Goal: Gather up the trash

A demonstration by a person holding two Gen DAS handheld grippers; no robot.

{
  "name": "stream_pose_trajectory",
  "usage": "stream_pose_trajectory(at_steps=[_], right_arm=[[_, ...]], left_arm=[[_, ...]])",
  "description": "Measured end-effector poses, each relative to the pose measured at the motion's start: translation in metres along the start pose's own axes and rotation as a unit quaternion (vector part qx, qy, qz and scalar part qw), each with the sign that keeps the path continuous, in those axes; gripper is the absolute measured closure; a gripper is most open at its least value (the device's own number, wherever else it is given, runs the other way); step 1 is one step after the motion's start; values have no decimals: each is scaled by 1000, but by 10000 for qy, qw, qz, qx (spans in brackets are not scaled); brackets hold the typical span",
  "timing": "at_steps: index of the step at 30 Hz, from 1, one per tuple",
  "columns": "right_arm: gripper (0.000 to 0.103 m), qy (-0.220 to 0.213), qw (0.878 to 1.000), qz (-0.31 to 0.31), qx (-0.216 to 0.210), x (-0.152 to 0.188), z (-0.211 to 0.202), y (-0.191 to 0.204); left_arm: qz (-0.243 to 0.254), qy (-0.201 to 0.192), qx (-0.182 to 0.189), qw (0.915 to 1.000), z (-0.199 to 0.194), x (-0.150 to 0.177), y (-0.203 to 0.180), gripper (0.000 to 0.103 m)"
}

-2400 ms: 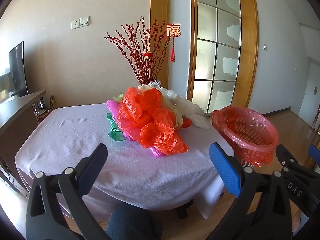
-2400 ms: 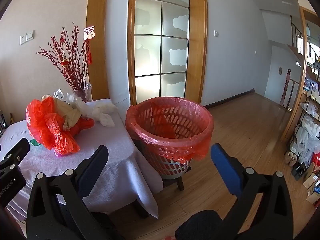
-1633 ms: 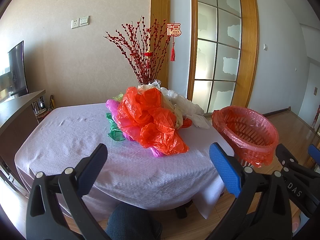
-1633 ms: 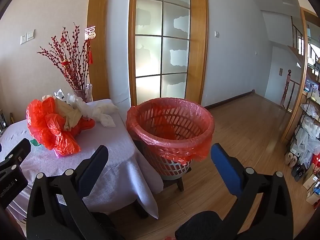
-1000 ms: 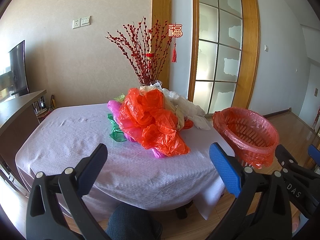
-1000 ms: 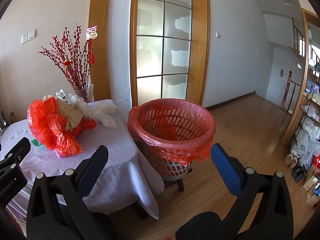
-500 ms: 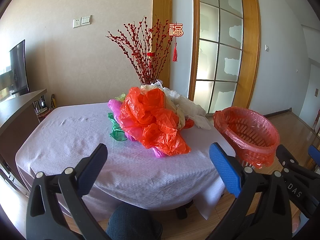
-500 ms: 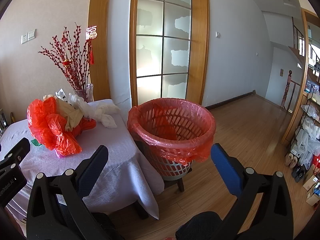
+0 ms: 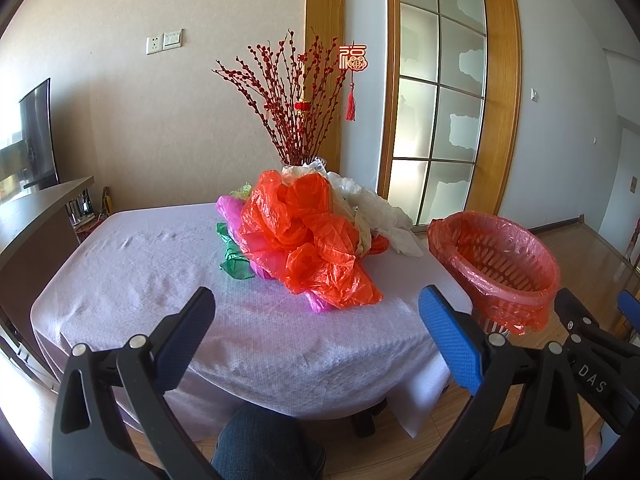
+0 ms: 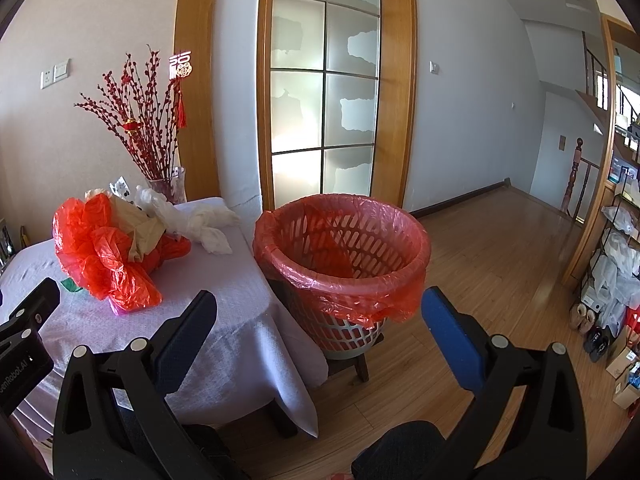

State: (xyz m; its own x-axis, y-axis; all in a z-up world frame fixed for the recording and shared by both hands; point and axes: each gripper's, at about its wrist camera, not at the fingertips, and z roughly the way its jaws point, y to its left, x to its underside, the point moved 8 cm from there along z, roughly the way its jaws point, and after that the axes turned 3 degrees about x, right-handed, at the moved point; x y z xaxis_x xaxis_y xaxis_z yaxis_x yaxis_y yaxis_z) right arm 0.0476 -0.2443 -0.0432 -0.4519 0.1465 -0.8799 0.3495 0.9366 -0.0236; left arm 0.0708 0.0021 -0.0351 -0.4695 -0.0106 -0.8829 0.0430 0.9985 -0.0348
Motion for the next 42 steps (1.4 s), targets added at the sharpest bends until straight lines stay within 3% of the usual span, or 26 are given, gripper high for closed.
stream_pose_trajectory(at_steps=[24, 30, 36, 40, 42], right_arm=[[2, 26, 10000, 2, -2, 2, 2, 0], [2, 171, 9997, 43, -142, 12, 10, 2], [2, 385, 9989, 72, -275, 18, 24, 5], [2, 483, 9983, 43, -318, 20, 32, 9], [2, 518, 9981, 41, -336, 20, 36, 11]], left_arm=[[-16, 34, -26, 10000, -2, 6, 9, 4], [-251, 204, -238, 9992, 29, 21, 37, 4], [-141, 23, -361, 9992, 45, -1, 43, 4], [-122, -183, -400, 9990, 61, -27, 46, 10], [-166, -135, -450, 9988, 74, -36, 48, 21]])
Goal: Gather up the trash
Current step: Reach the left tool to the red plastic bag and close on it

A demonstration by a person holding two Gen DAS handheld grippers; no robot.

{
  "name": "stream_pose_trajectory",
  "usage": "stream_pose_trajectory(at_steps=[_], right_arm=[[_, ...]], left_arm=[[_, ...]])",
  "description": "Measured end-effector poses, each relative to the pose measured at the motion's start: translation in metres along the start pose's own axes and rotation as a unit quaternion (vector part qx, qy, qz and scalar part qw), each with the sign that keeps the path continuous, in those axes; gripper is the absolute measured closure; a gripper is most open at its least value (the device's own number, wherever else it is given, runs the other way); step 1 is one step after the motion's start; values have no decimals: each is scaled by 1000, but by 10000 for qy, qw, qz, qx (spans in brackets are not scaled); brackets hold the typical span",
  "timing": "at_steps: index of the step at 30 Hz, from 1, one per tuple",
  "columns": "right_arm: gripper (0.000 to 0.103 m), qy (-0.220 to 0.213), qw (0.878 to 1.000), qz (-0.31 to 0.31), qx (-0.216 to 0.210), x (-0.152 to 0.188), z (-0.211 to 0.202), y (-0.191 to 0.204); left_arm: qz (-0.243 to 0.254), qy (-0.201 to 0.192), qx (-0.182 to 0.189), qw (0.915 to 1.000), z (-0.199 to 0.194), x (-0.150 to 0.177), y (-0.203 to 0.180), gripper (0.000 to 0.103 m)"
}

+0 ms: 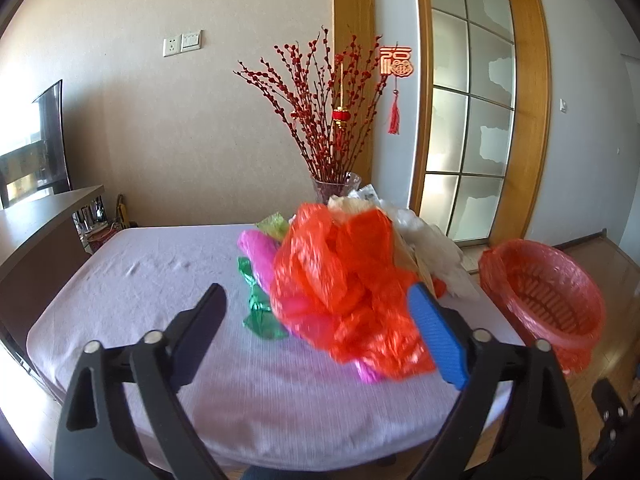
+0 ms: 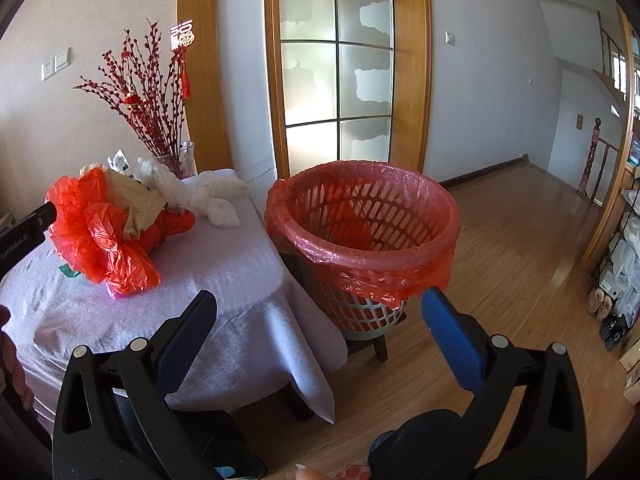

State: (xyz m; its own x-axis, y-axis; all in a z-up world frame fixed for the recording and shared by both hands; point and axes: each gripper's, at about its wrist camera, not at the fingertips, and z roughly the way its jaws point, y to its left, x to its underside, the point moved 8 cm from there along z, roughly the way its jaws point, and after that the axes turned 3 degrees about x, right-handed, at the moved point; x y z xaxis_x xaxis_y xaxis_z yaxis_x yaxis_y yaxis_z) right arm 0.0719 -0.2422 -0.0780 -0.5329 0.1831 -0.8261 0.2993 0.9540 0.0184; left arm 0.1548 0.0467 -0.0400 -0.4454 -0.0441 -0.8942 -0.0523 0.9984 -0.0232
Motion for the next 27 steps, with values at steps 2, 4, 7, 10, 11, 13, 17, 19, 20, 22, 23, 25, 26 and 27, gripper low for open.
stream_pose_trajectory(at_steps=[2, 4, 7, 10, 11, 13, 17, 19, 20, 22, 23, 25, 26, 27], right_arm=[[2, 36, 10000, 1, -54, -1, 4, 2], [2, 80, 9999, -3, -97, -1, 8, 4], [2, 151, 9998, -44, -156, 0, 14, 8], [2, 220, 9995, -105, -198, 1, 21, 14], [2, 234, 9994, -121, -207, 1, 22, 16], [2, 262, 9993, -162, -234, 1, 25, 21], [2, 302, 9988, -252, -277, 1, 28, 30], [2, 311, 9986, -320, -298, 2, 29, 35], [2, 315, 9984, -353, -309, 2, 30, 37], [2, 320, 9981, -399, -340, 1, 31, 42], [2, 318, 9980, -426, -353, 1, 31, 44], [2, 295, 9978, -463, -365, 0, 32, 48], [2, 292, 9977, -482, -374, 0, 33, 49], [2, 286, 9976, -500, -379, -1, 33, 51]], left_arm=[[-105, 170, 41, 9998, 15, -4, 1, 27], [-211, 329, 88, 9992, 29, -4, 4, 35], [-305, 549, 161, 9979, 43, -4, 8, 42], [-330, 640, 260, 9971, 50, -3, 9, 60], [-345, 658, 300, 9968, 53, -4, 11, 64], [-384, 689, 450, 9959, 55, -5, 11, 78], [-429, 612, 559, 9956, 54, -12, 15, 91], [-483, 556, 586, 9956, 52, -14, 19, 93], [-505, 531, 589, 9956, 51, -16, 21, 94], [-537, 493, 598, 9955, 49, -18, 28, 95], [-555, 463, 603, 9956, 48, -20, 29, 95], [-563, 410, 581, 9959, 48, -23, 31, 96], [-573, 390, 564, 9960, 49, -24, 33, 96], [-586, 382, 550, 9960, 49, -25, 34, 96]])
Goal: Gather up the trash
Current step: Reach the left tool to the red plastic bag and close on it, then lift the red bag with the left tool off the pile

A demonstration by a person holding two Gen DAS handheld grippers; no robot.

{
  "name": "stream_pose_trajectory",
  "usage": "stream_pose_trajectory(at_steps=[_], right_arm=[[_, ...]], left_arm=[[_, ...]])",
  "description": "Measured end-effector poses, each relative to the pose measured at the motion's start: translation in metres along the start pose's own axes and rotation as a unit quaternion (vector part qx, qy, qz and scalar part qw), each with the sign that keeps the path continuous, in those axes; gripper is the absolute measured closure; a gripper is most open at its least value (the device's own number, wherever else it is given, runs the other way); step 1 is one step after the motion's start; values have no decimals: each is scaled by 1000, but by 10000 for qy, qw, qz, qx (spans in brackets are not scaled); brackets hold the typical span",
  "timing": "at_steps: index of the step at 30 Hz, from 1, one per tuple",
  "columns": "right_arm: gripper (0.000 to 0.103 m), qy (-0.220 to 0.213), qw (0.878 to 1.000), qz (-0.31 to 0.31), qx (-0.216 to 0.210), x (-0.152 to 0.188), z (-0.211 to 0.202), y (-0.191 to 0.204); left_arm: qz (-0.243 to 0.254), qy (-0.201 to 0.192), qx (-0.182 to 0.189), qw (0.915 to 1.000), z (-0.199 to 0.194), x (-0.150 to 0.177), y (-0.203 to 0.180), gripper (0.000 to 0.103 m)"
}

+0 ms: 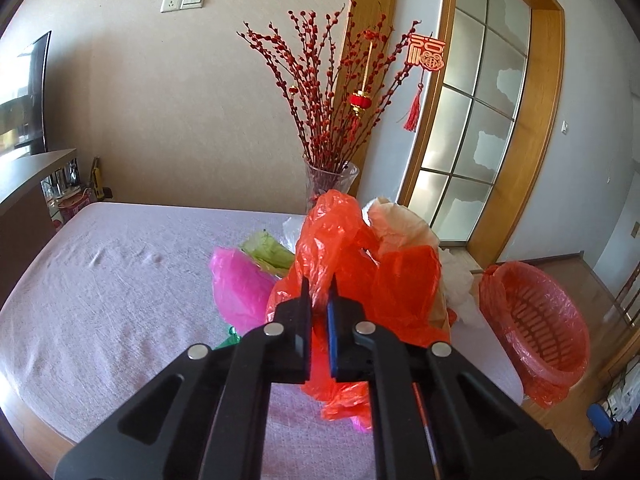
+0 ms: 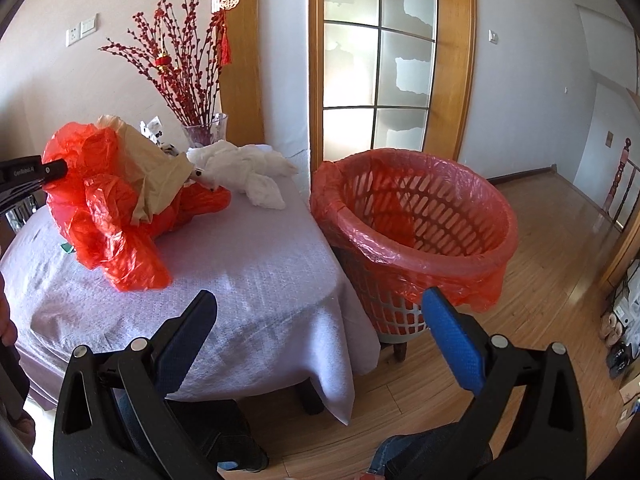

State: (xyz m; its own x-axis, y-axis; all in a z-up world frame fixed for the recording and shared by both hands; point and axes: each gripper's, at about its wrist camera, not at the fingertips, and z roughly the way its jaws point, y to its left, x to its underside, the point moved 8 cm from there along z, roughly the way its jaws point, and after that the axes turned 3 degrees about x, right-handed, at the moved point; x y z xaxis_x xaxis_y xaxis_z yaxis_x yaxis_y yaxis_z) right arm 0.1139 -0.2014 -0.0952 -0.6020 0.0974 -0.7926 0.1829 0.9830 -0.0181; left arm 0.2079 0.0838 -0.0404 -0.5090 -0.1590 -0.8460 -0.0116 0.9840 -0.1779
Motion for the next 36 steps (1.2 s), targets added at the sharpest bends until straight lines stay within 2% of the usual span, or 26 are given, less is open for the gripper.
stream_pose_trajectory(at_steps=[10, 23, 28, 36], right_arm=[[2, -30, 9997, -129, -196, -4, 5, 20], [2, -185, 9969, -465, -611, -8, 3, 66], [2, -180, 9963, -526, -654, -7, 4, 74], [2, -45, 9970, -451, -629, -3, 12, 75]], left_arm=[[-51, -70, -32, 10000, -1, -7, 7, 96], [-72, -464, -48, 9989, -2, -43, 9, 97], [-89, -619, -164, 9979, 2, -59, 13, 97], [-358, -781, -547, 9948, 4, -73, 49, 97]])
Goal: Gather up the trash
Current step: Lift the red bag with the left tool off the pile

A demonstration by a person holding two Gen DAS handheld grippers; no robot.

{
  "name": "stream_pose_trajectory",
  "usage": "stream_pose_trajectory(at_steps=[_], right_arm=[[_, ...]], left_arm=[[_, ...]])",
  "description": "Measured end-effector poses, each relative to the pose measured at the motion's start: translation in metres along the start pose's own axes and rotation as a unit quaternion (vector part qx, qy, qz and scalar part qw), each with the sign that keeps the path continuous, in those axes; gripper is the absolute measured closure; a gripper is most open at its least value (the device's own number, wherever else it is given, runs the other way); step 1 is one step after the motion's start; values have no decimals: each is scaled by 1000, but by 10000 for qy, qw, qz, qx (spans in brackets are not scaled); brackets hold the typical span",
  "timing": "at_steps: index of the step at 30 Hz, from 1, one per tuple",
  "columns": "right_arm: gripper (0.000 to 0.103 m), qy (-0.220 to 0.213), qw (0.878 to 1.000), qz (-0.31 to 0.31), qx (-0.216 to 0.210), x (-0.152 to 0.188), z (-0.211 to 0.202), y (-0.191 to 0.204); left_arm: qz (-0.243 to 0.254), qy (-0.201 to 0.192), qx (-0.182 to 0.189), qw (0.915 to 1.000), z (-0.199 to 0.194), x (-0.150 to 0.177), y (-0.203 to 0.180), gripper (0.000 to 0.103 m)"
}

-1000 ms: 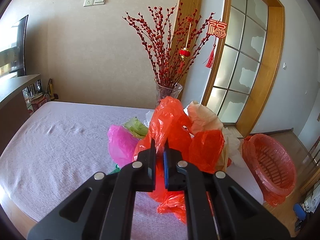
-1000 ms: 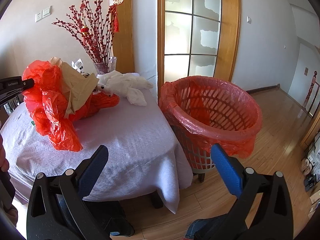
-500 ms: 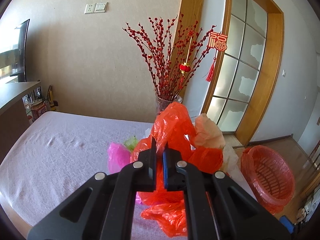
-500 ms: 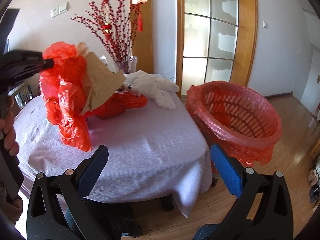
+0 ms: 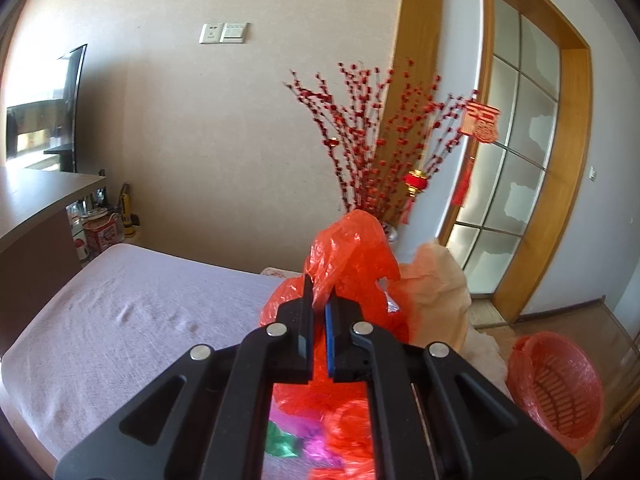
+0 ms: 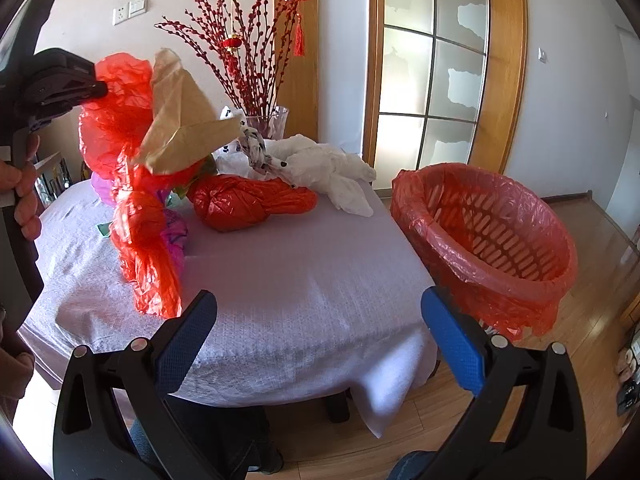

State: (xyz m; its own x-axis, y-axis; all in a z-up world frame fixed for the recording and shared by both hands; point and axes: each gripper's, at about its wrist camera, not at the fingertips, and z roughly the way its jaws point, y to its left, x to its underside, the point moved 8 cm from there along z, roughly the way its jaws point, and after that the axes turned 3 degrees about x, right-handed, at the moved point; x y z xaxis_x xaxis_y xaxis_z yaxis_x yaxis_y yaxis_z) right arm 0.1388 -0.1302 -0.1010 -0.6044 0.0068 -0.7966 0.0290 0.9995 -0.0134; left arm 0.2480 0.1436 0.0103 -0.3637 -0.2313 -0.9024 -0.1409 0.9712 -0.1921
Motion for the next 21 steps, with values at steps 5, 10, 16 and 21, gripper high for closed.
stream_pose_trajectory(at_steps=[5, 10, 16, 21], right_arm=[[2, 15, 9999, -112, -29, 1, 1, 8], [2, 59, 9999, -121, -38, 2, 4, 11], [2, 40, 9997, -210, -70, 1, 4, 20], [2, -4, 9995, -274, -180, 0, -2, 30]], left_arm=[[-170, -13, -114, 9998, -1, -3, 24, 97], [-69, -119, -147, 9998, -13, -3, 39, 97], [44, -308, -170, 9994, -33, -15, 49, 97], [87, -488, -196, 9986, -44, -32, 52, 97]])
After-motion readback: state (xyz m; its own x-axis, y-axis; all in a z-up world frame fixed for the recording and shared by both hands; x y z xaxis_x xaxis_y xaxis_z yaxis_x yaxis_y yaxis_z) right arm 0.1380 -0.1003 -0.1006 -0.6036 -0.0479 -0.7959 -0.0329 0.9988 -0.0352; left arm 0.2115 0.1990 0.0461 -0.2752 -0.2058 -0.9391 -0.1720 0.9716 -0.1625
